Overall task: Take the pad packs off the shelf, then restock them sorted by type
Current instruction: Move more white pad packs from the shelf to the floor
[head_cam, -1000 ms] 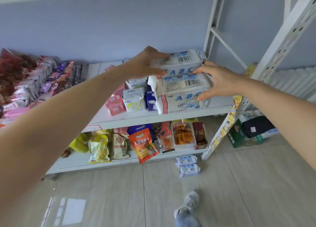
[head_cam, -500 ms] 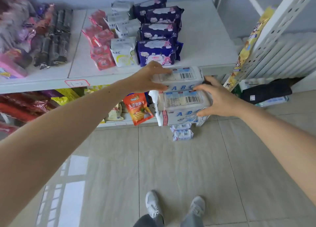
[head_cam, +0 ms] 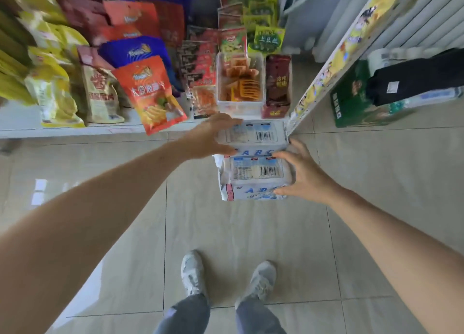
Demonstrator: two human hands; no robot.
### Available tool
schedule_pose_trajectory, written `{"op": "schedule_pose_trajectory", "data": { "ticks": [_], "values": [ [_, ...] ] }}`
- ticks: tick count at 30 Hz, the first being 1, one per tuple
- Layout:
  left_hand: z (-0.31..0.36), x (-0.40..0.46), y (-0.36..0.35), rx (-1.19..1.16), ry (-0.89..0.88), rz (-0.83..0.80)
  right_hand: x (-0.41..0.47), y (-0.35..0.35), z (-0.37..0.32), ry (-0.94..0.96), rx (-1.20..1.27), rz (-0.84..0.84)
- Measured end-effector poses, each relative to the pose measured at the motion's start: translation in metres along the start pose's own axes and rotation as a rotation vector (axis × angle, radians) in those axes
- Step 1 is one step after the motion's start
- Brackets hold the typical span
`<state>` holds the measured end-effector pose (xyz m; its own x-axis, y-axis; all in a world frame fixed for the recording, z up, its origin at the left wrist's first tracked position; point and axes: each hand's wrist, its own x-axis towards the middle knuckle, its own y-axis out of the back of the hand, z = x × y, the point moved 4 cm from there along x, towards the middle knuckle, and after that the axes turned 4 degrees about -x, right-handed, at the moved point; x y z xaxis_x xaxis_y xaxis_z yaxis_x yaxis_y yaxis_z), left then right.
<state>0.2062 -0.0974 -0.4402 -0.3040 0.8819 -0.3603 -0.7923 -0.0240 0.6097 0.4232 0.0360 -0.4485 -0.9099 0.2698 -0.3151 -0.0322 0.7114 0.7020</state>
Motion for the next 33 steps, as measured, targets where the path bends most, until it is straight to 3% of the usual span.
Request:
{"op": "schedule_pose_trajectory", "data": {
  "ticks": [8, 14, 21, 33],
  "values": [
    [-0.149, 0.068, -0.173, -0.008, 0.007, -0.056, 0.036, -0.18, 0.16, -0.057, 0.06, -0.004],
    [-0.234, 0.114, -0.264, -0.001, -0.009, -0.024, 0.068, -0.27, 0.249, -0.063, 0.012, 0.022],
    [-0.293, 0.159, -0.317, 0.001, -0.046, 0.071, 0.101, -0.313, 0.308, -0.042, -0.038, 0.08],
    [-0.321, 0.183, -0.336, 0.068, -0.133, 0.089, 0.114, -0.334, 0.333, -0.016, -0.102, 0.157]
  ]
}}
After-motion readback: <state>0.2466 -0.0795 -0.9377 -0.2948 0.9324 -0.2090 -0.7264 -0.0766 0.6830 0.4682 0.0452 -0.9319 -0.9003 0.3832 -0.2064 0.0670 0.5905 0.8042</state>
